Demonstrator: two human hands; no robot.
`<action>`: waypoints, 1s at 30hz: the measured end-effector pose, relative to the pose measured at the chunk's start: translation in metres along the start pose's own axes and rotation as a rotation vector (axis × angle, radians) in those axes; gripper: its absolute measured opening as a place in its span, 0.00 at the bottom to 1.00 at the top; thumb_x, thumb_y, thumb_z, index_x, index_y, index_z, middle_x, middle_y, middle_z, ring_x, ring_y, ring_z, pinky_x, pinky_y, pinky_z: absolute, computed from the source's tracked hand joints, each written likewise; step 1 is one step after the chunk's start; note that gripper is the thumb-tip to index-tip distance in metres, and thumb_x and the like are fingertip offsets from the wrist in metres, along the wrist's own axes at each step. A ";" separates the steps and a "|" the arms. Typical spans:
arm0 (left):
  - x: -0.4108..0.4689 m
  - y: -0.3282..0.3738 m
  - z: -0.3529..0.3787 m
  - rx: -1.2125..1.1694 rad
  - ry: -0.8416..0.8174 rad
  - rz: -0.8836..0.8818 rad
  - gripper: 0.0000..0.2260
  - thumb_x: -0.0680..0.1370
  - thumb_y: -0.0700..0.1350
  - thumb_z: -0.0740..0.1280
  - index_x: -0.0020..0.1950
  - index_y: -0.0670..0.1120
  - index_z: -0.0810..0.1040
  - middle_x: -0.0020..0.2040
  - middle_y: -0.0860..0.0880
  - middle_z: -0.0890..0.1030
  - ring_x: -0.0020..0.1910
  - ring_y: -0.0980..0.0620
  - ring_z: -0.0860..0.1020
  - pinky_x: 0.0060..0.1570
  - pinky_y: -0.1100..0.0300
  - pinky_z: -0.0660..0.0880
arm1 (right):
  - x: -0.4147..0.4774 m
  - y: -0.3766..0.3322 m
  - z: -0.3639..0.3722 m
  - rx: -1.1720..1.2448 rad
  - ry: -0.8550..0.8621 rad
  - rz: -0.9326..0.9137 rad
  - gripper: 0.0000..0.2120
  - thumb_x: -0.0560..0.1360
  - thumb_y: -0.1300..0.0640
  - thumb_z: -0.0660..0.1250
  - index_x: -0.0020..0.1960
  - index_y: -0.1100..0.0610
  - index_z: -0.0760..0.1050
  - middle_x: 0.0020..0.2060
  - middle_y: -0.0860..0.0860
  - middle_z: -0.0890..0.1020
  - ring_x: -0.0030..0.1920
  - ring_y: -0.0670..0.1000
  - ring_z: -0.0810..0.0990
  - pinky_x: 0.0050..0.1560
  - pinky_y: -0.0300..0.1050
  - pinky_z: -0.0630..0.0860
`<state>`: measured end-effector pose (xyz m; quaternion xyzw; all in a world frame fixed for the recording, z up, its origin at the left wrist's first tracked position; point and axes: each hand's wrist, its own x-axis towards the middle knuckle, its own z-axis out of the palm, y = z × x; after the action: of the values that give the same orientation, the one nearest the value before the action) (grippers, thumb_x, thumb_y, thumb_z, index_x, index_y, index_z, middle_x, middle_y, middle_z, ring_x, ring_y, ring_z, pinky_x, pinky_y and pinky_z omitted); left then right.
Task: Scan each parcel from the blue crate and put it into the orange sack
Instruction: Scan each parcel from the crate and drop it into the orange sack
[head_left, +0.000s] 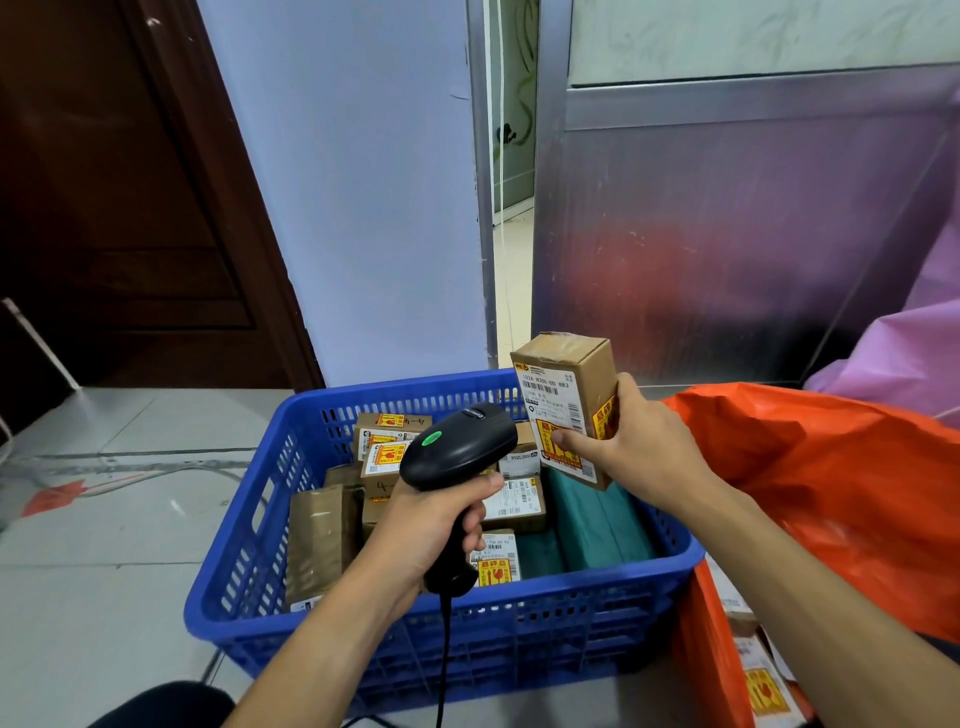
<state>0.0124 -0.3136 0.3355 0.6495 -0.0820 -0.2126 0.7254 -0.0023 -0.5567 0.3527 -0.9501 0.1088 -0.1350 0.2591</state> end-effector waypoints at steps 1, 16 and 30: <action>0.000 0.000 0.000 0.000 -0.001 0.000 0.13 0.78 0.41 0.74 0.61 0.42 0.80 0.28 0.48 0.71 0.27 0.50 0.70 0.37 0.53 0.76 | 0.000 0.000 0.000 0.002 -0.001 -0.001 0.33 0.71 0.32 0.72 0.65 0.49 0.65 0.59 0.47 0.83 0.54 0.50 0.84 0.50 0.53 0.84; -0.001 -0.003 -0.005 -0.024 0.026 -0.003 0.11 0.79 0.41 0.74 0.59 0.40 0.80 0.29 0.47 0.71 0.27 0.50 0.70 0.35 0.55 0.76 | -0.003 0.011 -0.003 -0.037 -0.017 0.022 0.29 0.72 0.32 0.71 0.60 0.49 0.65 0.54 0.48 0.83 0.50 0.51 0.83 0.49 0.55 0.82; 0.004 -0.010 0.023 0.002 -0.005 -0.002 0.08 0.78 0.41 0.74 0.52 0.40 0.79 0.29 0.47 0.71 0.27 0.49 0.69 0.37 0.52 0.74 | -0.032 0.079 -0.049 0.018 0.102 0.238 0.49 0.68 0.34 0.61 0.83 0.49 0.48 0.75 0.53 0.73 0.69 0.58 0.76 0.68 0.61 0.73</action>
<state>0.0046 -0.3367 0.3282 0.6500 -0.0833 -0.2146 0.7243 -0.0589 -0.6367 0.3455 -0.9201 0.2325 -0.1527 0.2759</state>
